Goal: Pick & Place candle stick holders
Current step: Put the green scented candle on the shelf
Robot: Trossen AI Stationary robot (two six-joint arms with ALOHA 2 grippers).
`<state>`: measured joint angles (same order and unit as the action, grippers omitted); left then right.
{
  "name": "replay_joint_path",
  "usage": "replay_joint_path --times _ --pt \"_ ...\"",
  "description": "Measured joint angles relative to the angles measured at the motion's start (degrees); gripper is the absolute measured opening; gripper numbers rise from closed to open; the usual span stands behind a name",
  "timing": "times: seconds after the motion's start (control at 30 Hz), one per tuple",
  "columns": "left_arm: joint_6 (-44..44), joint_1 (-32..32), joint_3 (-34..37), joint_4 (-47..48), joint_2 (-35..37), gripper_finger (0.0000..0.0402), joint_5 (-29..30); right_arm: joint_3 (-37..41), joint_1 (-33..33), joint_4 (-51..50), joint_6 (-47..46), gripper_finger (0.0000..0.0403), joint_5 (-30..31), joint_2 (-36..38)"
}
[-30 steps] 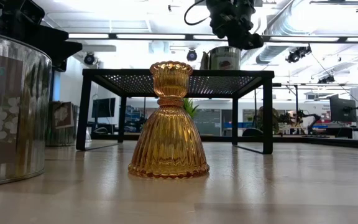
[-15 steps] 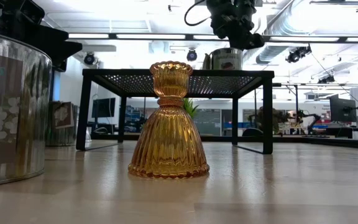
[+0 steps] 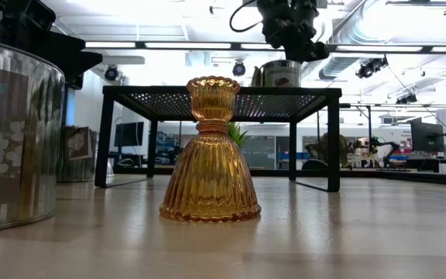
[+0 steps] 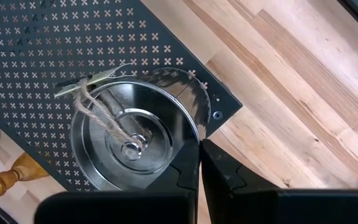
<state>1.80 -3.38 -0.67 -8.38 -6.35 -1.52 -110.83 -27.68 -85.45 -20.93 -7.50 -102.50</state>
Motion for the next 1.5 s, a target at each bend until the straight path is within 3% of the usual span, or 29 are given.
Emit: replay_joint_path --times 0.6,1.5 --pt "-0.01 -0.01 0.00 0.00 -0.02 0.0188 0.00 4.90 -0.07 2.99 0.09 0.0000 -2.32 0.54" --pt "0.00 -0.01 0.00 0.00 -0.01 0.0188 0.00 1.53 -0.04 1.88 0.22 0.0000 -1.17 -0.04"
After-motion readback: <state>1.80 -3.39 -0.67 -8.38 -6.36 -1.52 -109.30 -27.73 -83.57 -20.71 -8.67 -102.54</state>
